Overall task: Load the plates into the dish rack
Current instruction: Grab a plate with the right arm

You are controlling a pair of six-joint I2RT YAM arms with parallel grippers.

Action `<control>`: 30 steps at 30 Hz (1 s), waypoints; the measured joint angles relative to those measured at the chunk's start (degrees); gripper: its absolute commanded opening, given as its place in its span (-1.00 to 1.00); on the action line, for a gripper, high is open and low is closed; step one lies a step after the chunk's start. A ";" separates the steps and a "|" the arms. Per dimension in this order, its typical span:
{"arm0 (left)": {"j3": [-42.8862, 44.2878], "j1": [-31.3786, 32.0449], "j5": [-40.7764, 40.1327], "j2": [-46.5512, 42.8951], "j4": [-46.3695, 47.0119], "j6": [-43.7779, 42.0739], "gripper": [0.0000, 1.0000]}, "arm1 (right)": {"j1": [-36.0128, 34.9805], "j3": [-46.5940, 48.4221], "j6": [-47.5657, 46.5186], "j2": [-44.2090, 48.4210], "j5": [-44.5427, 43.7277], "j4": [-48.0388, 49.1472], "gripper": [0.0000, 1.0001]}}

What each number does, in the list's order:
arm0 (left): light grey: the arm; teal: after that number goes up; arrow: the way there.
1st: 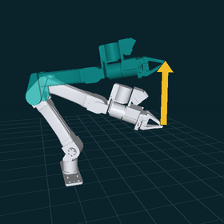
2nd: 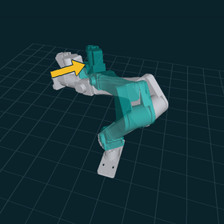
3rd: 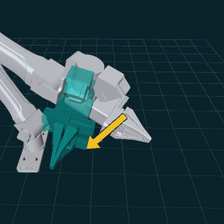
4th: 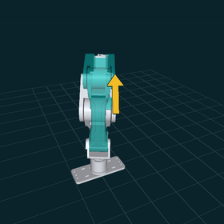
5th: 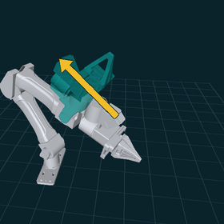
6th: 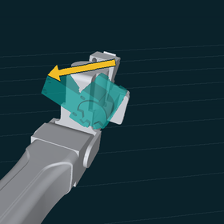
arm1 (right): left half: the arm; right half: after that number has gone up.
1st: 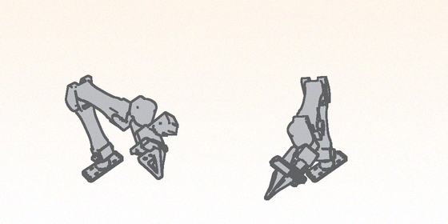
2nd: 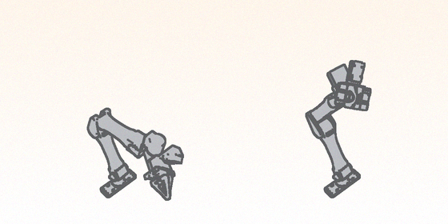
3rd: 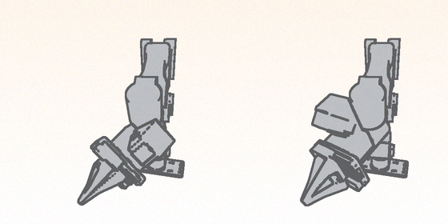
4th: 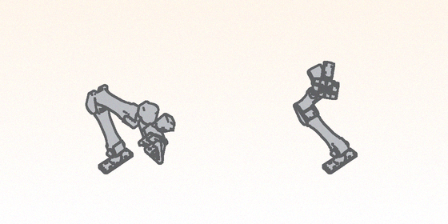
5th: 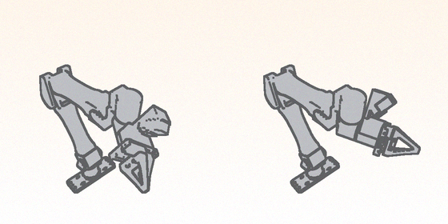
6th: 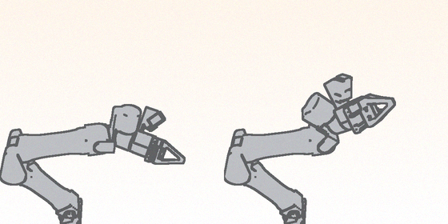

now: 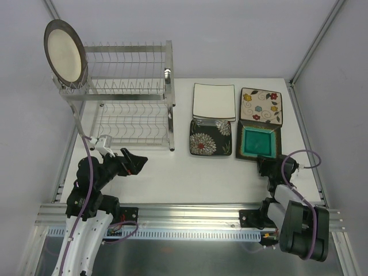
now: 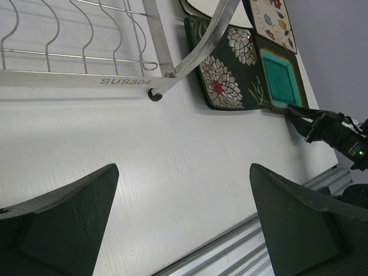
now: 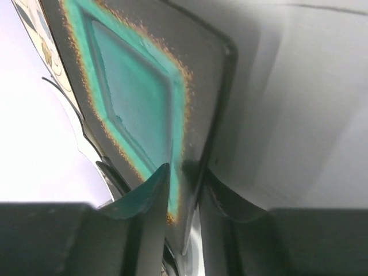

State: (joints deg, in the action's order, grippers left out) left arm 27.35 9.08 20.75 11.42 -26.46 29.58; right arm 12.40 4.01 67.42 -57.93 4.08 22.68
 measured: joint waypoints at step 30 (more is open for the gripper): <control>0.00 0.74 1.92 0.66 0.13 0.96 0.95 | 3.67 18.95 -18.88 24.83 -2.82 -45.77 -0.99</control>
State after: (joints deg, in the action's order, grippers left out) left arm 27.35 9.82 22.68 12.08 -26.33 30.55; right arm 16.08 22.96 48.53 -33.10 1.26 -23.09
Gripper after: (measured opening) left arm 0.982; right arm 0.122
